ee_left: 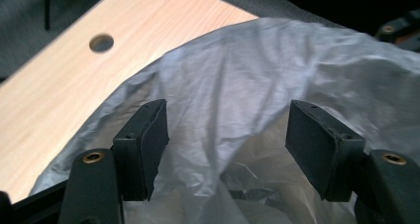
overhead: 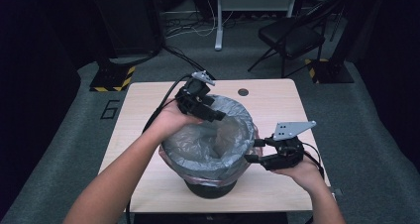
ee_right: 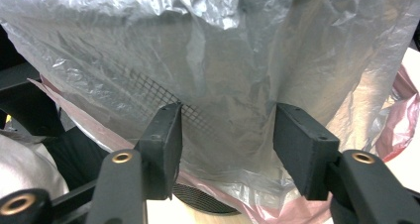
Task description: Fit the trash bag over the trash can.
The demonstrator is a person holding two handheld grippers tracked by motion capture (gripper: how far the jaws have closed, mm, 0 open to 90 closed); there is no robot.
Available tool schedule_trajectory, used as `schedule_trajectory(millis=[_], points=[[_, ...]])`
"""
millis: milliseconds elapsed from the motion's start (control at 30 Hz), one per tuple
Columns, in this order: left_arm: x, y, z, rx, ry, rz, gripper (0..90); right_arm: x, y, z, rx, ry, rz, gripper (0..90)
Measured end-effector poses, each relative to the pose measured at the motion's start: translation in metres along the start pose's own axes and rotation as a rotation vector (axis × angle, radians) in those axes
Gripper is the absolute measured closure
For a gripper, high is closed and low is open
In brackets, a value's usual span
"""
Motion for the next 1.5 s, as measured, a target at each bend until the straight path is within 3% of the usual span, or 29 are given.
schedule_trajectory(millis=[67,200,433,700,1000,1133,1233,1333,1433,1500], points=[[-0.002,-0.002,-0.008,-0.002,0.025,-0.015,31.7,0.001,-0.002,-0.001,0.002,-0.001,-0.001,42.6],[-0.005,-0.01,-0.013,-0.002,0.029,-0.036,31.5,0.003,-0.007,-0.004,0.009,-0.007,0.0,41.9],[-0.009,-0.028,-0.013,0.009,0.001,-0.093,32.4,-0.002,-0.013,-0.011,-0.002,0.025,-0.034,42.5],[-0.016,-0.043,-0.009,-0.015,-0.027,-0.124,32.3,-0.007,-0.019,-0.012,0.005,0.013,-0.038,43.1],[-0.017,-0.04,-0.009,-0.03,-0.008,-0.137,35.6,-0.011,-0.021,-0.012,0.019,-0.002,-0.044,46.4],[-0.008,-0.025,0.001,-0.054,-0.025,-0.051,39.5,-0.016,-0.024,-0.011,0.019,-0.001,-0.063,46.4],[-0.009,-0.021,0.007,-0.078,-0.037,-0.062,38.8,-0.017,-0.025,-0.011,0.019,-0.007,-0.068,46.0],[-0.01,-0.021,0.009,-0.076,-0.043,-0.07,38.9,-0.016,-0.025,-0.01,0.013,-0.003,-0.068,46.0],[-0.008,-0.016,0.009,-0.048,-0.055,-0.06,39.7,-0.016,-0.025,-0.01,0.011,-0.001,-0.067,46.0],[-0.004,-0.011,0.012,-0.055,-0.063,-0.042,39.3,-0.016,-0.024,-0.01,0.01,0.001,-0.064,46.0]])
Point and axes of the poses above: each handheld gripper's, and its own axes: y roughly backward along the jaws, x roughly out of its top, z roughly to its right, the point moved 8 cm from there along -y, roughly forward along the jaws, and after that the axes turned 8 degrees about -x, right-handed, at the moved point
